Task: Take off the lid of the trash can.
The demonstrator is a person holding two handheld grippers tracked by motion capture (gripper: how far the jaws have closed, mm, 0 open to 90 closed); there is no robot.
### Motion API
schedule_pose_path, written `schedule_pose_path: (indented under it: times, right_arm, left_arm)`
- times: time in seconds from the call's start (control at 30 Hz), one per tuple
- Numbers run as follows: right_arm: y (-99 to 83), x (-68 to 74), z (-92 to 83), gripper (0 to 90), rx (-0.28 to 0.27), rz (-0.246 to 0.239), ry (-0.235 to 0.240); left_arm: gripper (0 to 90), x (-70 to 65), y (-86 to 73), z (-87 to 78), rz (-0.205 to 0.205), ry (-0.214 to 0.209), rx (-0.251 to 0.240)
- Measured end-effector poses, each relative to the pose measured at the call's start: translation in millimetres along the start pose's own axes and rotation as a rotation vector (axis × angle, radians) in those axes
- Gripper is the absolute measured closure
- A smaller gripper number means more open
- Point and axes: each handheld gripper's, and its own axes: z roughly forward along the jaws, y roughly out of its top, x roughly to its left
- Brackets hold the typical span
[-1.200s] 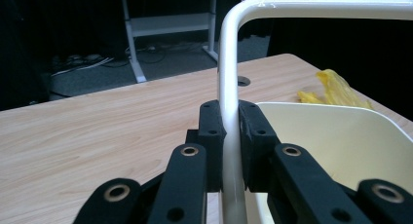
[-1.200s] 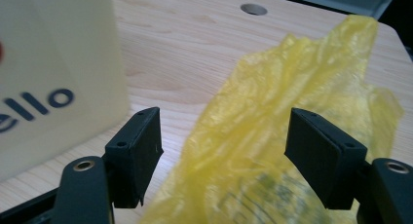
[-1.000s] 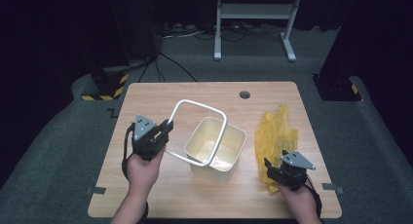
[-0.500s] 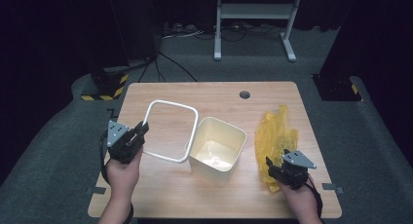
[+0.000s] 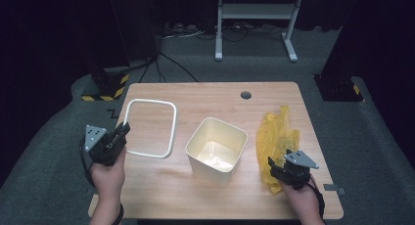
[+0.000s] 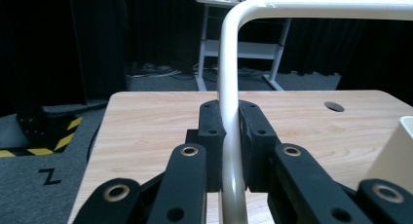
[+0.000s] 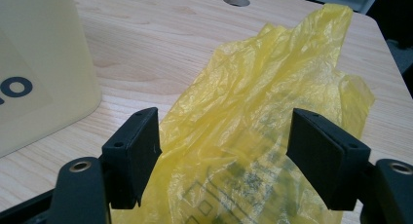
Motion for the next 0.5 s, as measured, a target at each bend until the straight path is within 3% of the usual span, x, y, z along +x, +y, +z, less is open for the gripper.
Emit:
schedule_pose_path:
  times: [0.5]
  right_arm:
    - [0.2, 0.9, 0.7, 27.4, 0.003, -0.008, 0.005]
  left_arm:
    - [81.0, 10.4, -14.7, 10.4, -0.004, 0.029, 0.057]
